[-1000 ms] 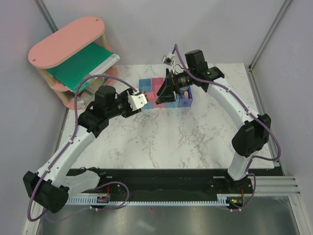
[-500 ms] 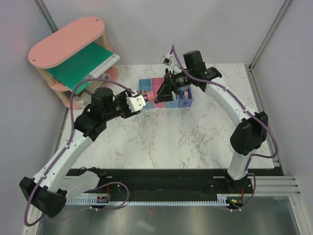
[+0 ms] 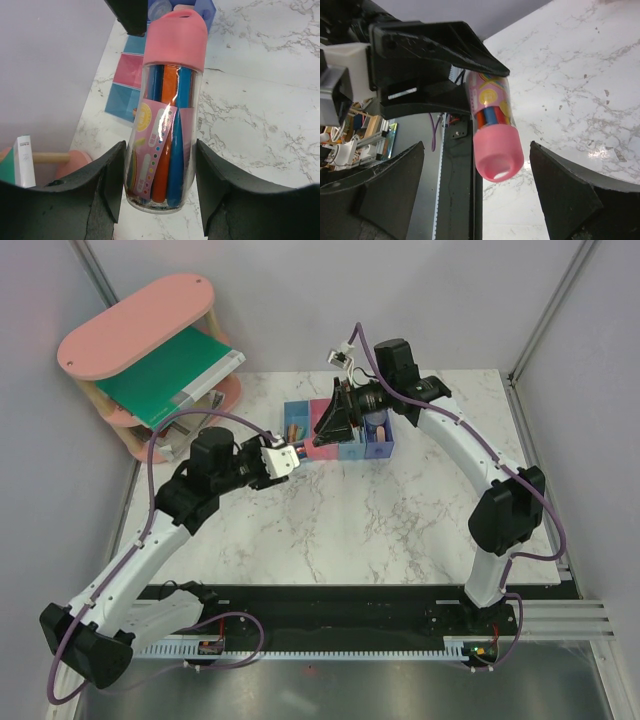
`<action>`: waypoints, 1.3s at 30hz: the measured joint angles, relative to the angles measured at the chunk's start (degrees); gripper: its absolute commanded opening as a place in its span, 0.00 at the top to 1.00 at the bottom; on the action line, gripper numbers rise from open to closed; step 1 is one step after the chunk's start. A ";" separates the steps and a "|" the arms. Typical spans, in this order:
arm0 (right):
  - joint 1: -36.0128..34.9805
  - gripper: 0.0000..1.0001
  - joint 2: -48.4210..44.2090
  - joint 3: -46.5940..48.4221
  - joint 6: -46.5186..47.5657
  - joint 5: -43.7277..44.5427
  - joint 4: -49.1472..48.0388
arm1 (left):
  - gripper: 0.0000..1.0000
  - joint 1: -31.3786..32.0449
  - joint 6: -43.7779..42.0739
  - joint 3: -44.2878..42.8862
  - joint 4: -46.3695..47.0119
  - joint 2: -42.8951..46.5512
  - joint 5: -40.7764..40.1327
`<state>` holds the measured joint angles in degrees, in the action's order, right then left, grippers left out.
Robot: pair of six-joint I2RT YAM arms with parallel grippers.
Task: Sort the stationery into containers
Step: Place the stationery in the storage box.
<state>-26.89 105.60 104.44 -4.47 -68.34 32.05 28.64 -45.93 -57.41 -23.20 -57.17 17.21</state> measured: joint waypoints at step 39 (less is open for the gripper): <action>-0.44 0.40 0.39 -1.25 -3.37 -1.92 -4.52 | 0.98 2.25 -0.04 -0.74 7.98 -1.05 0.81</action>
<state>-27.33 106.00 103.20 -7.84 -70.26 27.53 30.89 -45.98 -58.15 -15.22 -58.22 18.02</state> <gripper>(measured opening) 0.708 0.598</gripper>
